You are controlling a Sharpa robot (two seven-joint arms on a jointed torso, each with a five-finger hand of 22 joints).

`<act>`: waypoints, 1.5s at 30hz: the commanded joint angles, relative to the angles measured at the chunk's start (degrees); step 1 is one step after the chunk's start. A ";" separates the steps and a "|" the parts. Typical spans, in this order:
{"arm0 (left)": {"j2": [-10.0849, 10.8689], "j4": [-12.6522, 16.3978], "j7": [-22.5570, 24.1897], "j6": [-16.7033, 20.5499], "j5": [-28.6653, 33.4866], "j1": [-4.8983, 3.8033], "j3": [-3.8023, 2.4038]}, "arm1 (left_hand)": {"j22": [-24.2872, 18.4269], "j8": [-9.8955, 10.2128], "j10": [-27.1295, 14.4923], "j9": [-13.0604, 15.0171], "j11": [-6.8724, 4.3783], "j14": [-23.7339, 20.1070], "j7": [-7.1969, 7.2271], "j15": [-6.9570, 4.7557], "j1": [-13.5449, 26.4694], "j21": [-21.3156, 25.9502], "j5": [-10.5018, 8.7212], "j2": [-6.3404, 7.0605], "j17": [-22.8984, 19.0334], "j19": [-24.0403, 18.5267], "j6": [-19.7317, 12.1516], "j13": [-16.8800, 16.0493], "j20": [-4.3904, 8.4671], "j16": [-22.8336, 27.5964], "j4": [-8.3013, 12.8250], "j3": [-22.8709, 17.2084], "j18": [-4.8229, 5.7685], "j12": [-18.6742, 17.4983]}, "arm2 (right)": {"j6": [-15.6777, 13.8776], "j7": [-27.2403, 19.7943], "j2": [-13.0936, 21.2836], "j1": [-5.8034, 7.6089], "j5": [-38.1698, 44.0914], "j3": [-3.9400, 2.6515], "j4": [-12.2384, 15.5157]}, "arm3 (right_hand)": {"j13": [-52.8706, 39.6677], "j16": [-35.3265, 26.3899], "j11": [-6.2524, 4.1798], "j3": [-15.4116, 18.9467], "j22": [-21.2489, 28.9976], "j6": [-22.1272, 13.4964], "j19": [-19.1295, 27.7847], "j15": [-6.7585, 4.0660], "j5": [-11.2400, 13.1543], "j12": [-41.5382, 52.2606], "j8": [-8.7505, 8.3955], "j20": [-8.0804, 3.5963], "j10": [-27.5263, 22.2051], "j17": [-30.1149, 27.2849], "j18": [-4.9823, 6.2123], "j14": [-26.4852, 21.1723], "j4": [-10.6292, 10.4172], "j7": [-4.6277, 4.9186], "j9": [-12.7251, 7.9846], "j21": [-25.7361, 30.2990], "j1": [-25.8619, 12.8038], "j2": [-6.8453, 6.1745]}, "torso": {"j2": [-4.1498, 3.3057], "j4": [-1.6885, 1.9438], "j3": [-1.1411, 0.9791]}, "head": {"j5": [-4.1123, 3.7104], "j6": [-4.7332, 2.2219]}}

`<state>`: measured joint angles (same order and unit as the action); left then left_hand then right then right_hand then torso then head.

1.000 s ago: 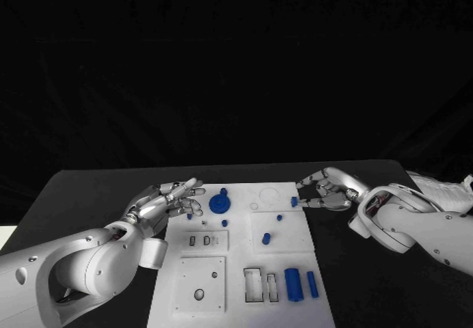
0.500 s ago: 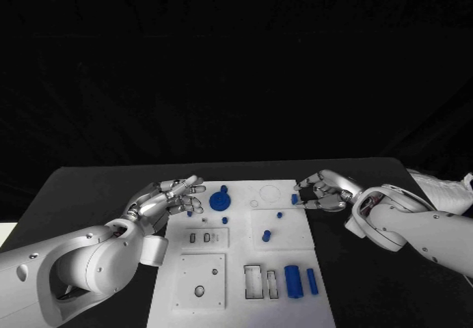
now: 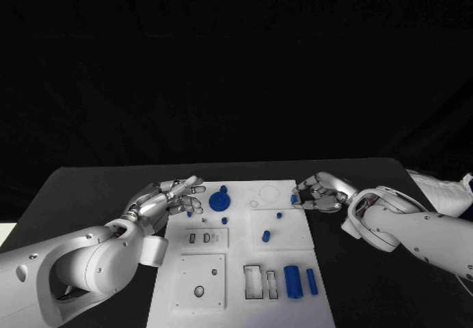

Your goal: Assemble the parts on the task board

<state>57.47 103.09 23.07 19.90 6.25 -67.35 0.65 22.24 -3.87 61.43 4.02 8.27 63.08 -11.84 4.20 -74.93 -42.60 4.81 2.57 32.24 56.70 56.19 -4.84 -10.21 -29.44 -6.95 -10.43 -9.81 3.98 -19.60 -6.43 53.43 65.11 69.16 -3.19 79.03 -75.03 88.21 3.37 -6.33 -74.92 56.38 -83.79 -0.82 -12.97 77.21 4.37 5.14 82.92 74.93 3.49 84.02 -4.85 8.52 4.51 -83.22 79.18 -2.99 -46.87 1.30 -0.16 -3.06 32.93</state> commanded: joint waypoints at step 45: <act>0.14 -0.05 0.20 -1.15 0.09 -0.01 -0.02 | -0.10 0.05 -0.39 -0.01 0.03 -0.35 0.11 0.07 -0.40 0.26 -0.20 -0.26 -0.10 -0.51 -0.30 0.09 -0.02 0.38 0.22 -0.24 -0.75 0.07 | -5.70 2.66 -1.04 0.39 1.85 -0.96 5.54 | -7.78 0.99 -2.18 -7.69 -2.48 7.63 -1.28 -1.99 1.33 1.94 2.08 -1.94 1.74 13.58 -0.85 5.65 2.91 -2.53 1.16 -0.98 -1.45 3.23 | 0.18 0.04 0.17 | 0.25 0.58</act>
<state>57.67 103.06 23.01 19.89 6.29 -67.34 0.66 22.20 -3.87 61.43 4.02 8.27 63.08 -11.84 4.20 -74.93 -42.60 4.81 2.57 32.20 56.70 56.18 -4.83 -10.21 -29.45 -6.95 -10.43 -9.82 3.98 -23.01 -5.30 52.40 65.34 70.03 -4.05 83.89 -74.99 88.88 1.53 -13.73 -74.94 63.00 -84.01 -2.28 -11.33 78.88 6.38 3.68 83.96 74.91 3.49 84.03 -1.90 6.39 5.22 -83.88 78.89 0.34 -46.77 1.29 -0.06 -2.82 33.47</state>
